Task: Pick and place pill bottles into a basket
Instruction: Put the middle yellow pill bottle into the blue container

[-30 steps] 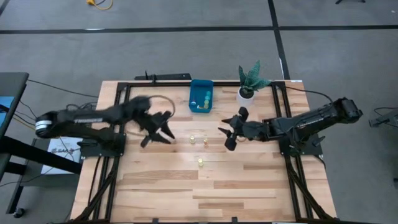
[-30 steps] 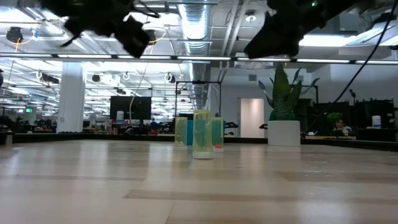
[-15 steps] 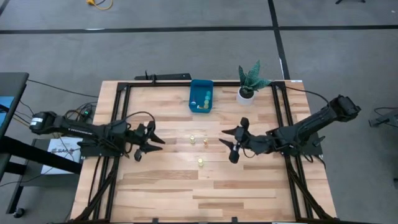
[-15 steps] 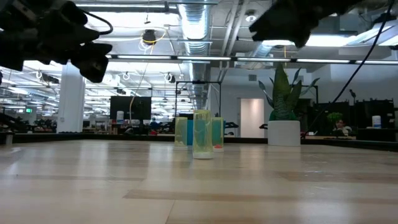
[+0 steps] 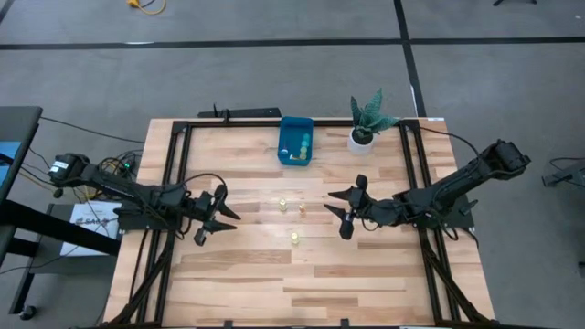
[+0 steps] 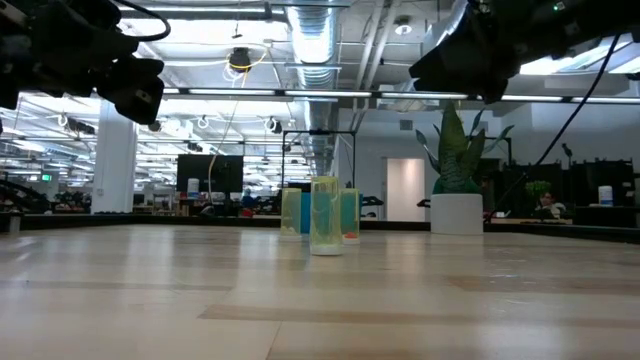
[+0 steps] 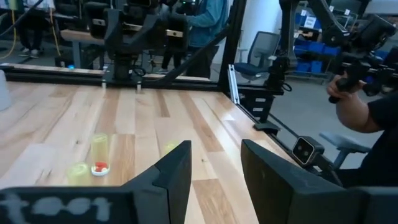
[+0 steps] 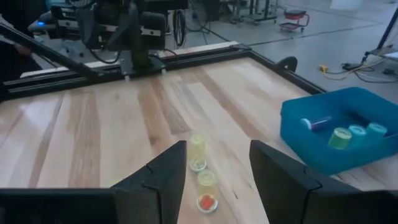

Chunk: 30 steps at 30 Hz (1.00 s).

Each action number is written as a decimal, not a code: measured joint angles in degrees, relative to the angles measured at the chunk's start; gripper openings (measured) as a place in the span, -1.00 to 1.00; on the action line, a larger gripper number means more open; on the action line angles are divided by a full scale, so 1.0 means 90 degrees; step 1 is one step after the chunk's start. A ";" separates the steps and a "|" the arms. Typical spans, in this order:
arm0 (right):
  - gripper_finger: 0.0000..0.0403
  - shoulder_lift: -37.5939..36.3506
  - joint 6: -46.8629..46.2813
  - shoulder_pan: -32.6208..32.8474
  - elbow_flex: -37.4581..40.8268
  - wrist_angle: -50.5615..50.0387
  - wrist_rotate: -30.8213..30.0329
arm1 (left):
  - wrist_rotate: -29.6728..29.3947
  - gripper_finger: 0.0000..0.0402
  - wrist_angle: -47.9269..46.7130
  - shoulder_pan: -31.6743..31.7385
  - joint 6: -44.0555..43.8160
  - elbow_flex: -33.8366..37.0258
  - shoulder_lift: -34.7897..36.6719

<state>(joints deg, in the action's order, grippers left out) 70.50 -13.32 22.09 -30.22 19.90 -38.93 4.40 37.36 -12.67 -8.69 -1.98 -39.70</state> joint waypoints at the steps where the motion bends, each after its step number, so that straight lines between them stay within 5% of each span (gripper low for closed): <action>1: -0.16 0.0000 -0.0050 0.0009 0.0000 0.0001 0.0001 | -0.0024 -0.36 0.0000 -0.0012 -0.0002 0.0000 0.0000; 30: -0.16 0.1265 -0.0423 -0.0187 0.0002 0.0856 0.0070 | -0.0528 -0.36 -0.0070 -0.0602 -0.0222 -0.0002 -0.0002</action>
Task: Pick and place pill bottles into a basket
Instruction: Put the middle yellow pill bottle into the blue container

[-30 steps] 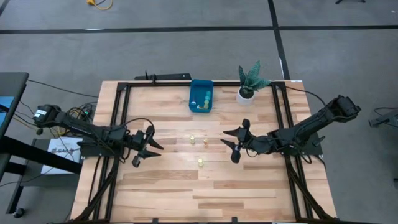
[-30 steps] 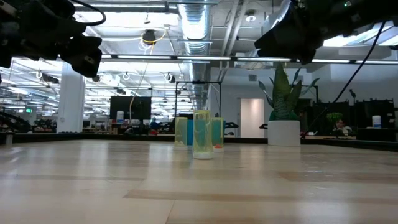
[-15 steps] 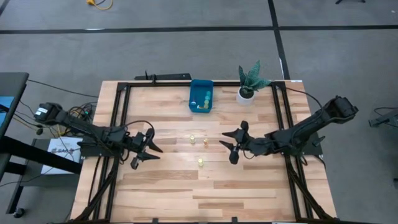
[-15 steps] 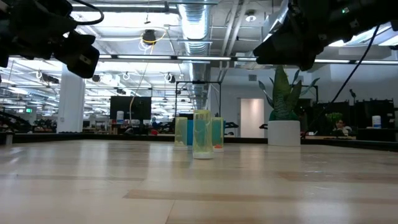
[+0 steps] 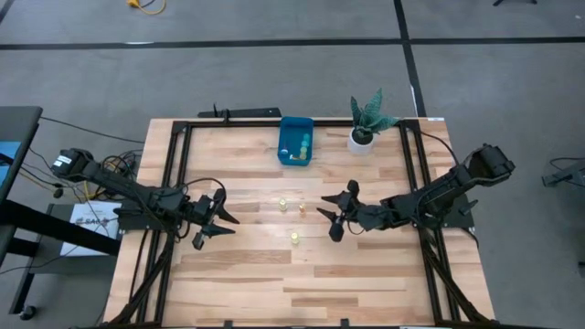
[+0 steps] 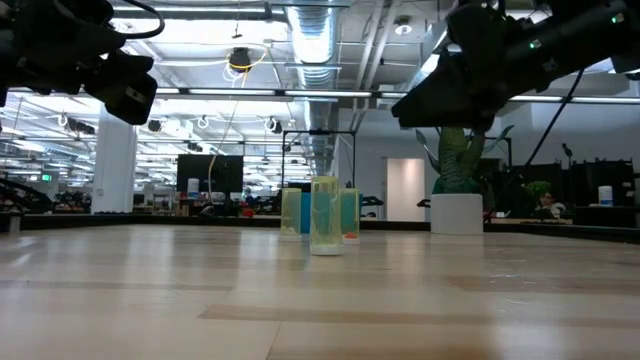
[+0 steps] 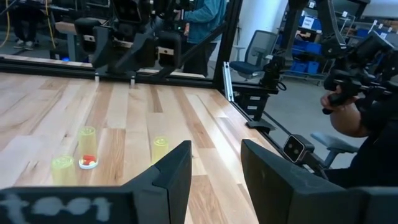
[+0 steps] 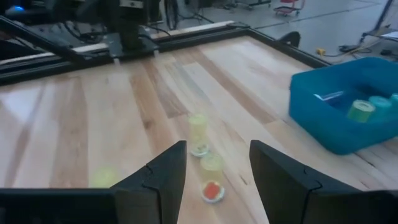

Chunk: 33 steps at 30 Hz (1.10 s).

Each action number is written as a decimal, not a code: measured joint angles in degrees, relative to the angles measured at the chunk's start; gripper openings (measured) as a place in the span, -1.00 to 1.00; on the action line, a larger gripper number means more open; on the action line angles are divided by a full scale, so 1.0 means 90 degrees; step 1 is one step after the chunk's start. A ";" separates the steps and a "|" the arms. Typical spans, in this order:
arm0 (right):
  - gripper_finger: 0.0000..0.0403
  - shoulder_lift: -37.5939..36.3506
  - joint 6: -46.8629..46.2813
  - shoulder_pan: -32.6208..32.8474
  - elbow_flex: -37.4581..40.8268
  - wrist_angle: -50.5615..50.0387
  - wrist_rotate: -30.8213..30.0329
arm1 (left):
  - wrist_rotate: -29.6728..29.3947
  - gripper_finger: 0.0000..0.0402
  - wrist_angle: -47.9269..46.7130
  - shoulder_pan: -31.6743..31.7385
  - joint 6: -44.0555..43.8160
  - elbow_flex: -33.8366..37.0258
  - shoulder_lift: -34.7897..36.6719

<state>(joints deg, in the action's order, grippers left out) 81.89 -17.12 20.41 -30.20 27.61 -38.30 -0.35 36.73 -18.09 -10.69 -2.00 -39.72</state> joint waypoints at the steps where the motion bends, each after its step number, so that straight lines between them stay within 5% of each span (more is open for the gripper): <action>1: -0.16 0.0000 0.0000 0.0002 0.0000 0.0031 0.0064 | -0.0001 -0.36 0.0000 0.0000 0.0013 0.0000 0.0000; 7: -0.16 0.0008 -0.0225 0.0009 -0.0002 0.0128 0.0581 | -0.0010 -0.36 0.0000 0.0000 0.0039 -0.0002 0.0000; 22: -0.13 0.1615 0.0113 -0.0333 -0.0029 0.1087 0.0593 | -0.0001 -0.36 0.0005 0.0000 0.0060 -0.0002 0.0000; 33: 0.02 0.1868 0.0070 -0.0343 -0.0379 0.0725 0.0648 | 0.0500 -0.36 -0.0070 0.0000 0.0308 -0.0002 -0.0002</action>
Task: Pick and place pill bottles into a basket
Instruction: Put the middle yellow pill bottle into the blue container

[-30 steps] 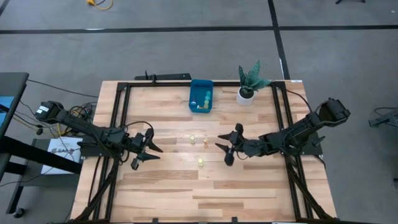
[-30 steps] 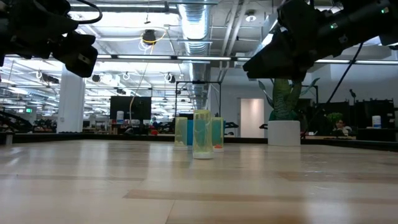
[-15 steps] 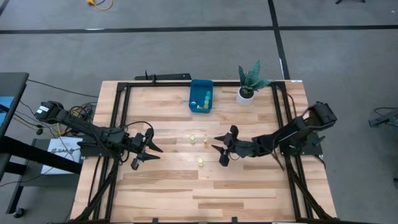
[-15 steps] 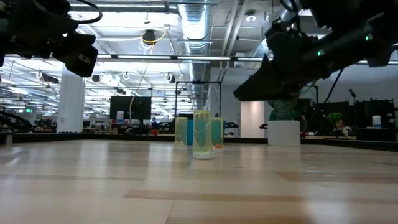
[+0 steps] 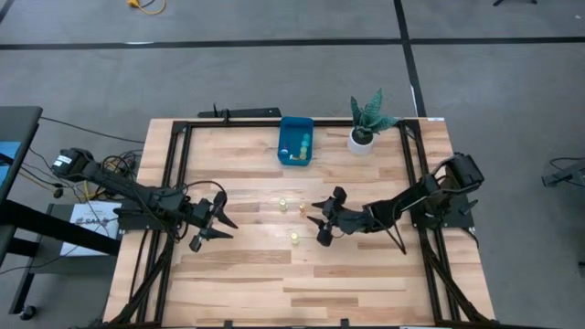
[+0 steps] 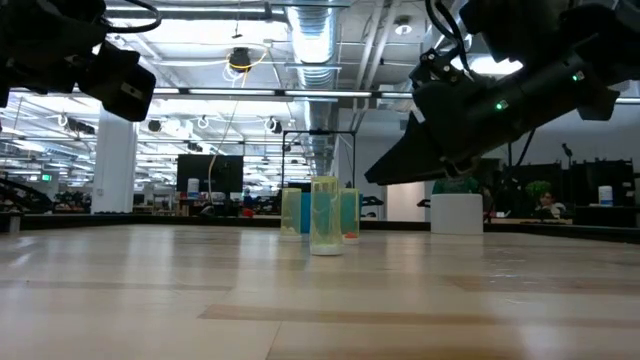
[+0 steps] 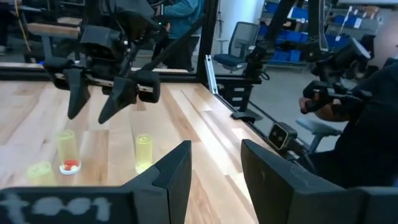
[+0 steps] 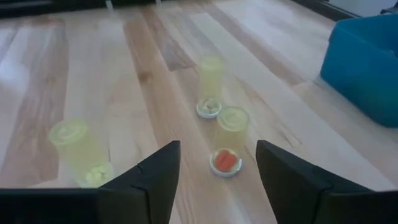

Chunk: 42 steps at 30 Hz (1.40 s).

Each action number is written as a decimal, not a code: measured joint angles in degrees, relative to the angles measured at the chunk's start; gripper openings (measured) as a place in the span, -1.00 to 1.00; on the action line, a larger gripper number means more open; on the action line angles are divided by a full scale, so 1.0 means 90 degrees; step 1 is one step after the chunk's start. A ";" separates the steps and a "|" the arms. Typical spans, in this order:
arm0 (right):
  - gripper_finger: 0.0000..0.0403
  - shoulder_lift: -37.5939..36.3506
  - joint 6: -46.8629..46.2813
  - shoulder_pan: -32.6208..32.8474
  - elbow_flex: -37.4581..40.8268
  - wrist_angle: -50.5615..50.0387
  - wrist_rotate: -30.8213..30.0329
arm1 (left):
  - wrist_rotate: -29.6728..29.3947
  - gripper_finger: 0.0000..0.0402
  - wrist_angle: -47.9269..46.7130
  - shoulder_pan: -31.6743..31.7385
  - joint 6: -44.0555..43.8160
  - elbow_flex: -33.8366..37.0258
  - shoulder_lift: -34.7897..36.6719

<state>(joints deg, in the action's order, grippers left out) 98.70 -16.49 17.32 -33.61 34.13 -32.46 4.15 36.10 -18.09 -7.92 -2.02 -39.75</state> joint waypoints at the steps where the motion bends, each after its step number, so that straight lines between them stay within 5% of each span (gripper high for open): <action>1: 0.03 0.0000 0.0000 0.0000 -0.0002 -0.0043 0.0002 | -0.0032 -0.36 -0.0015 0.0000 0.0067 0.0000 0.0000; 18: 0.15 0.0000 0.0024 -0.0234 -0.0002 -0.0080 0.0237 | -0.0888 -0.36 -0.0246 0.0005 0.0152 0.0000 0.0002; 34: 0.15 -0.0002 0.0036 -0.0474 -0.0002 -0.0085 0.0642 | -0.0895 -0.36 -0.2706 0.0005 0.0280 0.0000 0.0000; 42: 0.15 -0.0002 0.0046 -0.0734 -0.0002 -0.0085 0.1100 | -0.0788 -0.36 -0.1624 0.0007 0.1081 0.0000 0.0002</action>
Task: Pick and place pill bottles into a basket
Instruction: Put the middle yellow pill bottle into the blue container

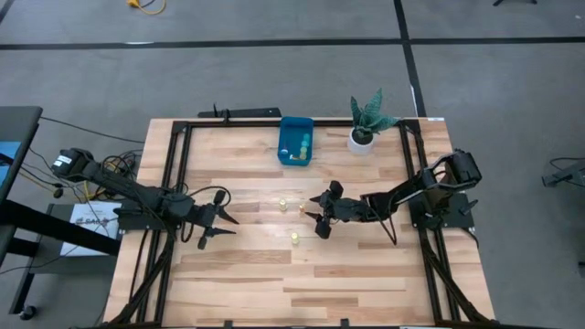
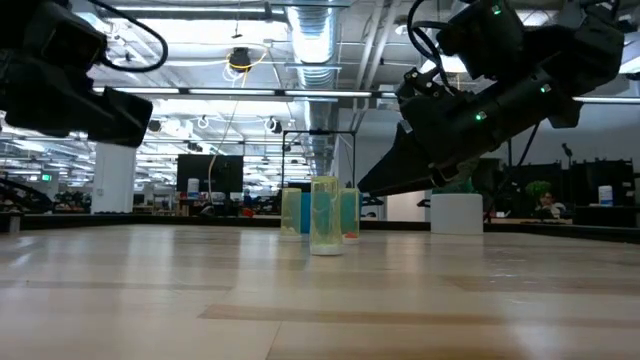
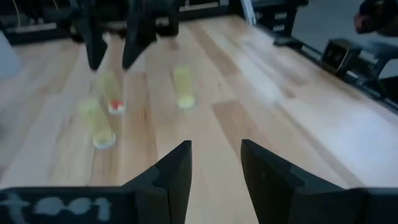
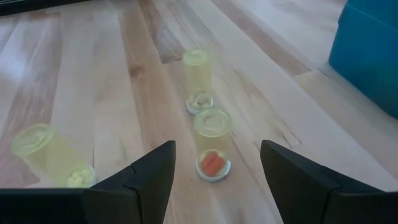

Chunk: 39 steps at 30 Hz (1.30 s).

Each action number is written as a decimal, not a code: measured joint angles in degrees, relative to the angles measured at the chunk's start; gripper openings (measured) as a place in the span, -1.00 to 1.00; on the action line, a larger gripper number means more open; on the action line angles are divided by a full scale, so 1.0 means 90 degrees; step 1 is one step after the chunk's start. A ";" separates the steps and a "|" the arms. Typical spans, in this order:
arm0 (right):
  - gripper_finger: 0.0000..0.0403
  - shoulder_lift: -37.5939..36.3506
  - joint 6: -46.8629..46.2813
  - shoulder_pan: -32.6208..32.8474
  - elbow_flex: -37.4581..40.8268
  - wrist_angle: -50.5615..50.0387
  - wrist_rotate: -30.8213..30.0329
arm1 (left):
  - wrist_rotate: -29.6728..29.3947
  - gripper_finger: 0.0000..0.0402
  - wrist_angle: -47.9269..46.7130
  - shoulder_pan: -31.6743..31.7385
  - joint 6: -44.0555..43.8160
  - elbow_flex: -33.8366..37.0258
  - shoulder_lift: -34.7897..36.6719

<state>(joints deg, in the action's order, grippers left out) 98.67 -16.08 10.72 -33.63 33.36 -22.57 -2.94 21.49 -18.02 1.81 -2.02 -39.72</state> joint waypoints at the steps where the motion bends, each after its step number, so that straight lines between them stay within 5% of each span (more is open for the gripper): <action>1: 0.15 0.0000 0.0002 -0.0019 0.0000 0.0002 0.0007 | 0.0008 -0.36 0.0107 0.0000 0.0043 0.0000 -0.0002; 13: 0.14 0.0000 0.0181 -0.0504 -0.0046 -0.0010 0.0953 | 0.0068 -0.36 0.0675 0.0000 0.0153 0.0000 0.0000; 39: 0.14 0.0000 0.0675 -0.0535 -0.0491 -0.1061 0.1216 | 0.0068 -0.36 0.0725 0.0000 0.0047 0.0000 0.0000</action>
<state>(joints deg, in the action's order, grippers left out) 98.67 -10.00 5.90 -38.04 23.81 -11.62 -2.33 28.01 -18.02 2.23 -2.02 -39.72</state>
